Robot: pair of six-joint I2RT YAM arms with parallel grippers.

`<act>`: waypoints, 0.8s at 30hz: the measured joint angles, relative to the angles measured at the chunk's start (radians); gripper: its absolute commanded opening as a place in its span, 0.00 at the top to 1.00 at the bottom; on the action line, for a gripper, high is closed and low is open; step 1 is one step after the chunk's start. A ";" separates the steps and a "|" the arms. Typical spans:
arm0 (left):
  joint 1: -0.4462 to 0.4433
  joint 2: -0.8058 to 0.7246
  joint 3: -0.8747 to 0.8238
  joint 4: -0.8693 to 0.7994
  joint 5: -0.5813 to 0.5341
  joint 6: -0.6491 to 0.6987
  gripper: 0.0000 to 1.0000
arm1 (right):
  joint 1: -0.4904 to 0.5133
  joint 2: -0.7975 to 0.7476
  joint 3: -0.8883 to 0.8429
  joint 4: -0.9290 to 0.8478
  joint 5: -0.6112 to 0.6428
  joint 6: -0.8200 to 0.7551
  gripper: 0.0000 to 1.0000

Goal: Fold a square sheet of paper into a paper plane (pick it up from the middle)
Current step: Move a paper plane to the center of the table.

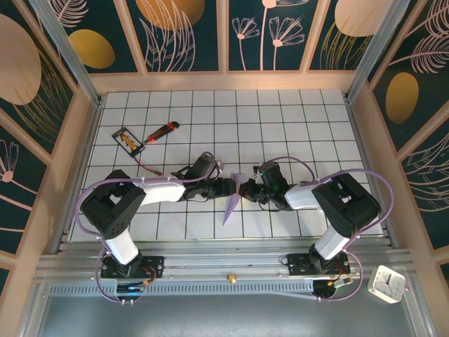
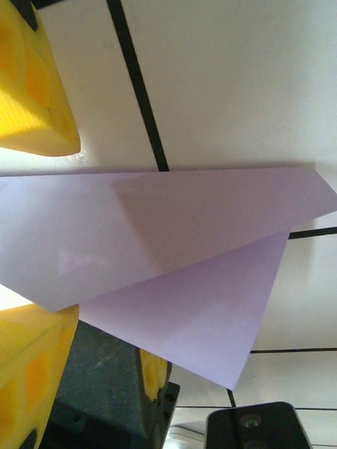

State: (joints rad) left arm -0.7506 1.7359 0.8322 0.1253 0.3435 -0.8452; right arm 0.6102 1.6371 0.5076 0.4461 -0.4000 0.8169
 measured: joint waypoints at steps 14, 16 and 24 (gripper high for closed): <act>0.015 0.007 0.011 -0.031 -0.026 0.005 0.79 | -0.035 0.000 0.000 -0.001 -0.014 -0.023 1.00; 0.023 0.007 0.010 -0.021 -0.025 -0.002 0.83 | -0.040 0.000 0.000 -0.002 -0.018 -0.030 1.00; 0.046 0.007 -0.027 0.040 -0.008 -0.035 0.97 | -0.067 0.000 0.006 -0.027 -0.050 -0.077 1.00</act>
State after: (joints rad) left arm -0.7048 1.7432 0.8055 0.1654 0.3359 -0.8806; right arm 0.5434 1.6371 0.5137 0.4187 -0.4500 0.7399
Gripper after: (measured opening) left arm 0.057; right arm 0.057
